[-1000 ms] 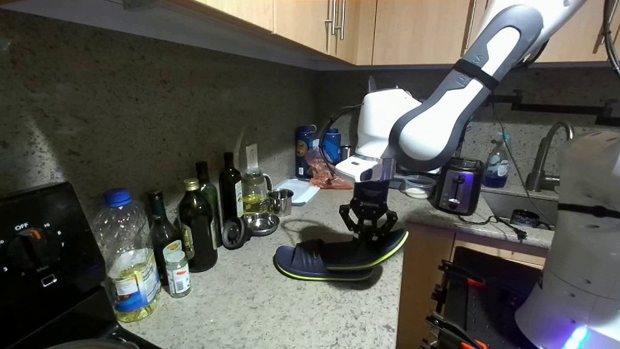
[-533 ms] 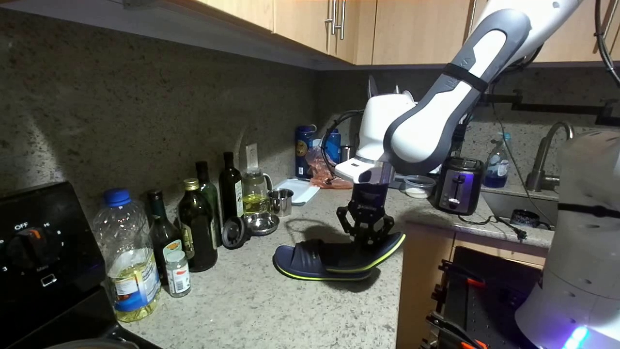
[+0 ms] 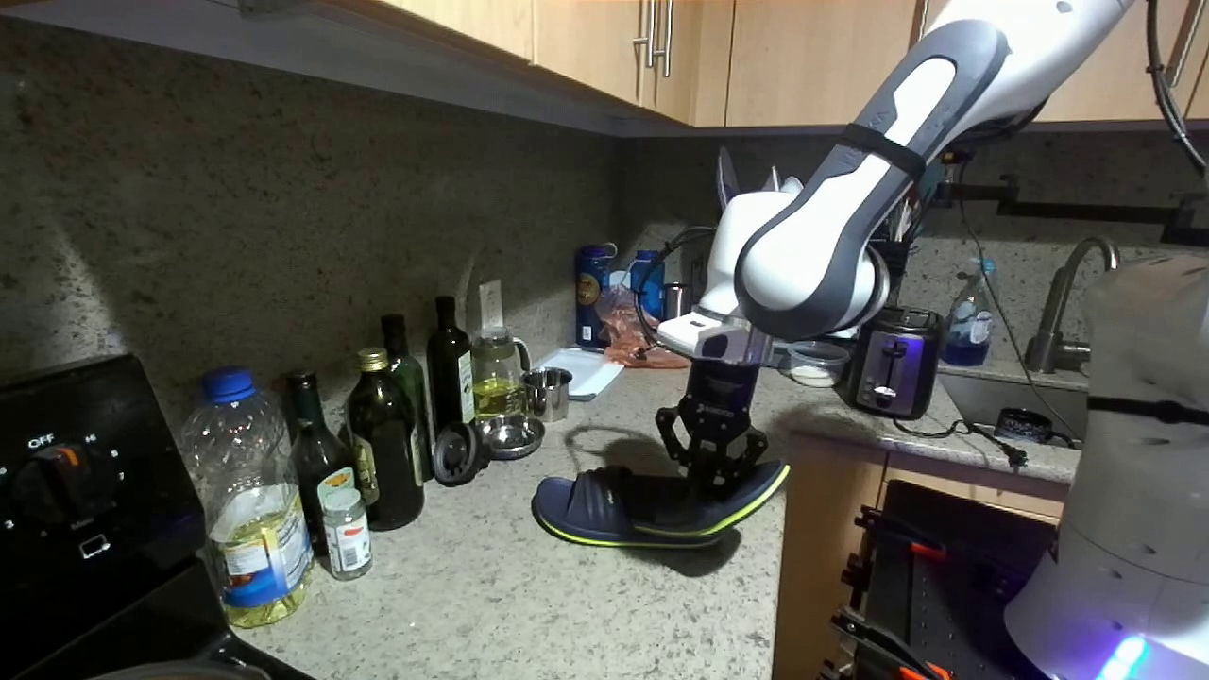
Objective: Fold the slippers together
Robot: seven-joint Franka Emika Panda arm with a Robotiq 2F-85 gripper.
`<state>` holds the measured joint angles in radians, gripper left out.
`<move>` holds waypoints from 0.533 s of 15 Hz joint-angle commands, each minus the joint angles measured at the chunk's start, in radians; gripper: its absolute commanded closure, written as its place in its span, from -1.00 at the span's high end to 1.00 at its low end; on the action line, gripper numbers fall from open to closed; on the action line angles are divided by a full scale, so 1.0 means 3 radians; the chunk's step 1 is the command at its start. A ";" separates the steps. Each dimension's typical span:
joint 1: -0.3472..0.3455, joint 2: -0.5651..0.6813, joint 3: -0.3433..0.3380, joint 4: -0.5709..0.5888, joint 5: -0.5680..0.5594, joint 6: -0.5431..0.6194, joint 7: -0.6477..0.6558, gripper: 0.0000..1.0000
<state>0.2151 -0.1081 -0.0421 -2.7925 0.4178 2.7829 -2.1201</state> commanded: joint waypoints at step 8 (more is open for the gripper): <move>-0.0366 0.0659 0.0152 0.0142 -0.0574 0.0238 0.0890 -0.91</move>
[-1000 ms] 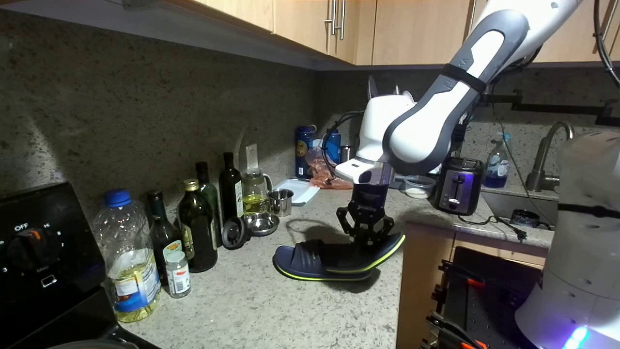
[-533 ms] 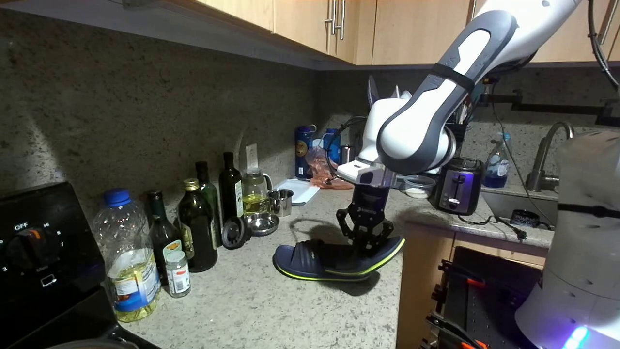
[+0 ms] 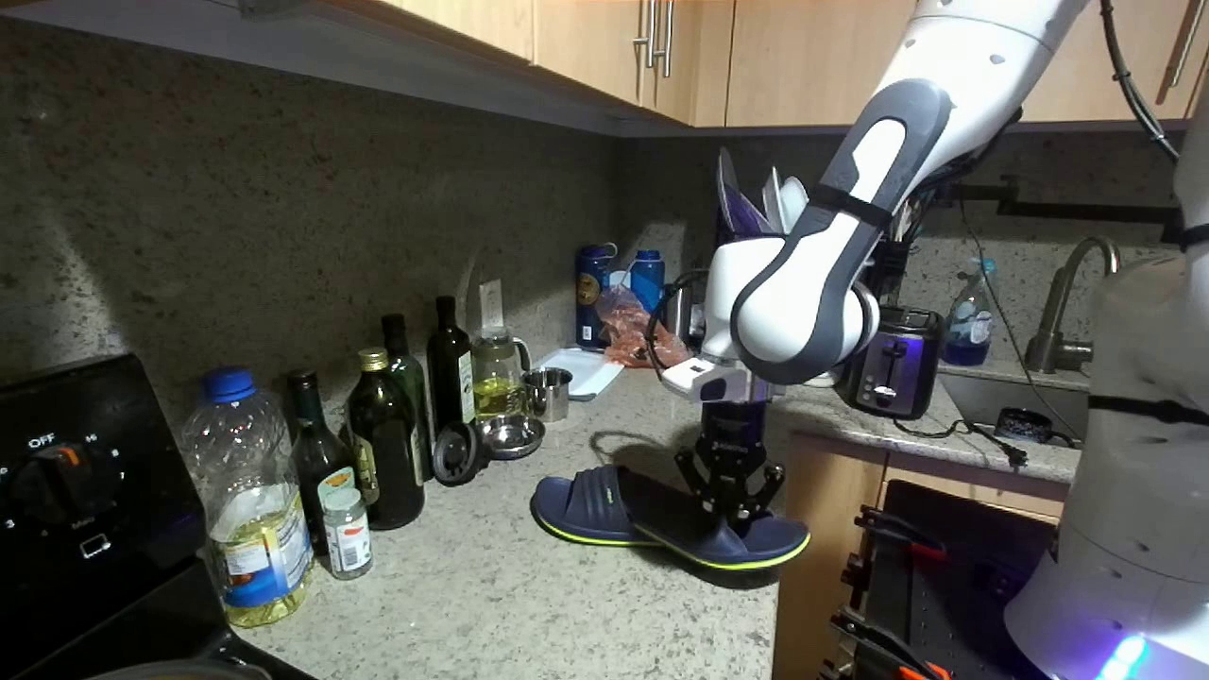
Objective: Fold the slippers together
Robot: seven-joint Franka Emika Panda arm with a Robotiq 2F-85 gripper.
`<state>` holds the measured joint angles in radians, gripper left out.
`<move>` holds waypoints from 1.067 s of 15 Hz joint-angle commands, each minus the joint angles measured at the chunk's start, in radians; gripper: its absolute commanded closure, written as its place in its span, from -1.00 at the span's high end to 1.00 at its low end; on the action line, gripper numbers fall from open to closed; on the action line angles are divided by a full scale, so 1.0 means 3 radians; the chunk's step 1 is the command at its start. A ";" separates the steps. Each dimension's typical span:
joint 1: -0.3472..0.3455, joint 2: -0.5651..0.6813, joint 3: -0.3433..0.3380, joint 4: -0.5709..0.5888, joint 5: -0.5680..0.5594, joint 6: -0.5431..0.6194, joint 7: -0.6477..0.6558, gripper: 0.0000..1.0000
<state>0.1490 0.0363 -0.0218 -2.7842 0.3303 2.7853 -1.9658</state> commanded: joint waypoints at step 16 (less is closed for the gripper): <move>-0.0202 0.0099 0.0191 0.0826 -0.2259 -0.1326 0.0829 -0.91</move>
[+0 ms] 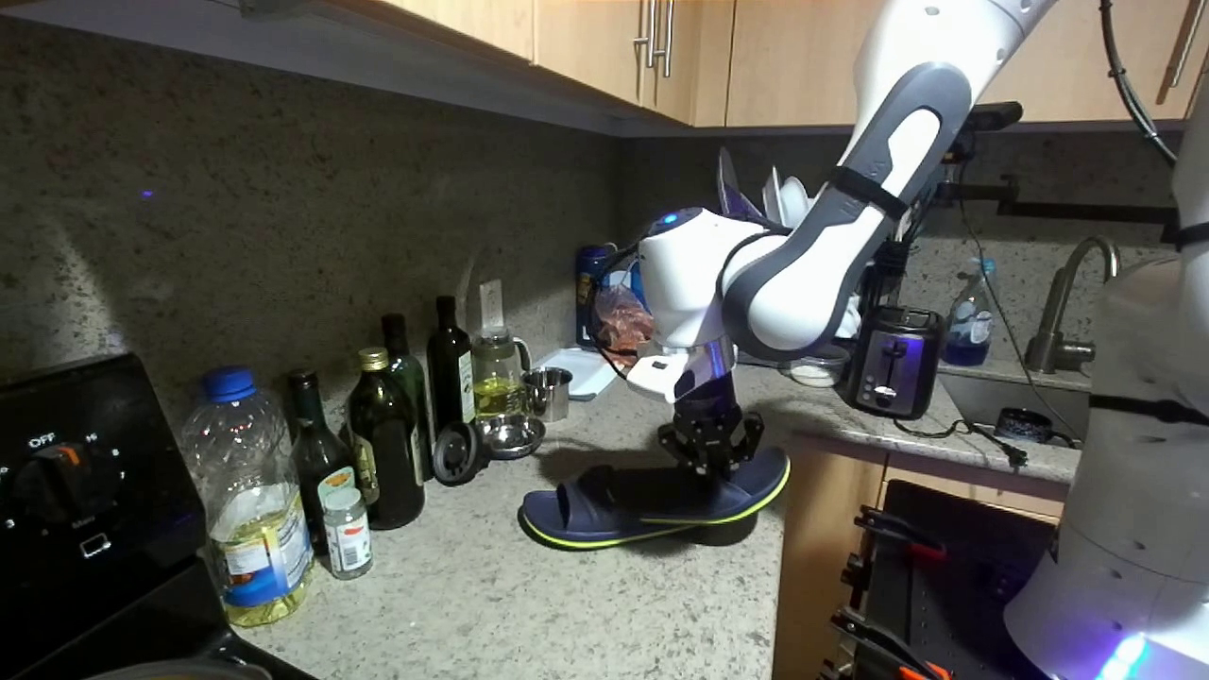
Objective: Fold the slippers together
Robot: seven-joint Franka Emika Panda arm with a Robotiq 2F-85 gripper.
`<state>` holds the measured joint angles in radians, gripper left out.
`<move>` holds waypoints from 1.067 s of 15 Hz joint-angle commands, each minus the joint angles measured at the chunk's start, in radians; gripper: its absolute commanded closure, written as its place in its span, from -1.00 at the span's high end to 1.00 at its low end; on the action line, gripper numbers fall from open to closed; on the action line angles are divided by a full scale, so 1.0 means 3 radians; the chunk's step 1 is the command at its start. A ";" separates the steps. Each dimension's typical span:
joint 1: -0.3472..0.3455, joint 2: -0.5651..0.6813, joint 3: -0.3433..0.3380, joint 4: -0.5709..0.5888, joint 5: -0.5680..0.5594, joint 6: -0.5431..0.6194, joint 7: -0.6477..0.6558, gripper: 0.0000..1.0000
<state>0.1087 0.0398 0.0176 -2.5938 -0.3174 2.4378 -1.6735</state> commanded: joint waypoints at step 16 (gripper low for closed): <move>-0.0159 0.0125 0.0061 0.0330 0.0134 -0.0329 -0.1609 -0.65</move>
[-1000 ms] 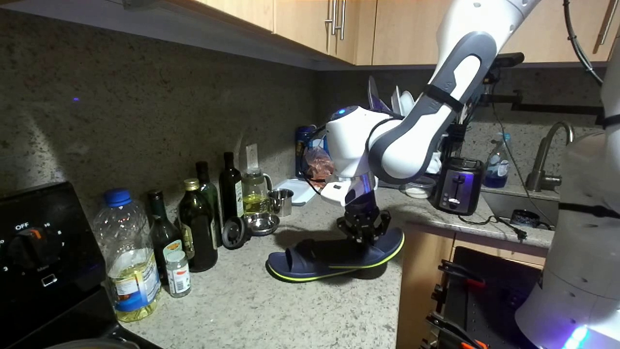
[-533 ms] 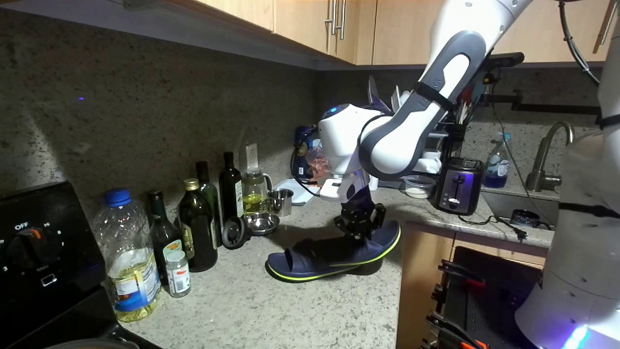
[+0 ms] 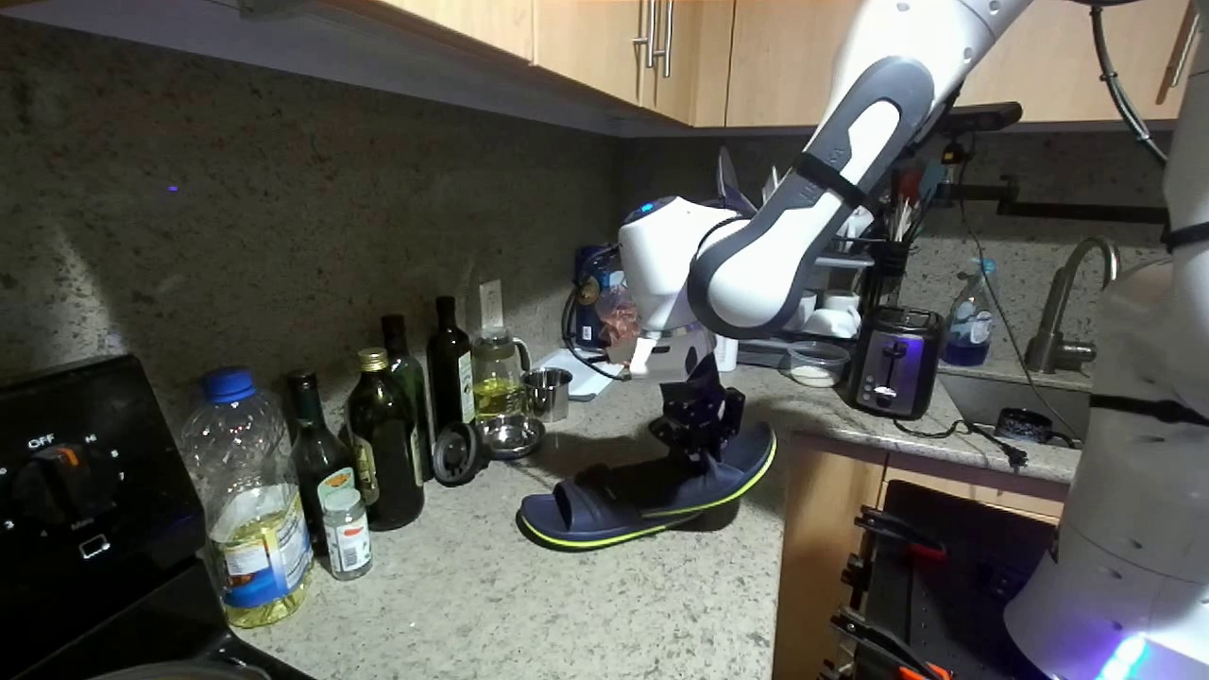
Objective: Fold the slippers together
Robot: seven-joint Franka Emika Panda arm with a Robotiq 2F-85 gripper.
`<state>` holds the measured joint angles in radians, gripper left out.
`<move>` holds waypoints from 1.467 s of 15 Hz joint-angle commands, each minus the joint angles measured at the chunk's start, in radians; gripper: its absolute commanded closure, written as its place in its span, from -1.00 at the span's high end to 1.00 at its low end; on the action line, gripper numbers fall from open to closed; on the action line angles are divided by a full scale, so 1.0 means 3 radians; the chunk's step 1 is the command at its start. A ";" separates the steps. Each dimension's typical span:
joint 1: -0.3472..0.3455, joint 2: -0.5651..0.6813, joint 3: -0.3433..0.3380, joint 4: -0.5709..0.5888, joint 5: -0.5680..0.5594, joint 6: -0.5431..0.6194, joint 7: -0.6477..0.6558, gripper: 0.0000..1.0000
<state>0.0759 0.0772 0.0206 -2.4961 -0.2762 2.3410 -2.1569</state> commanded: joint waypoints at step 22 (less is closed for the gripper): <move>-0.1137 0.0474 0.1385 -0.0055 -0.0252 0.0609 -0.1473 -0.91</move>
<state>-0.1605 0.1172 0.3035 -2.5450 -0.2952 2.4354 -2.5984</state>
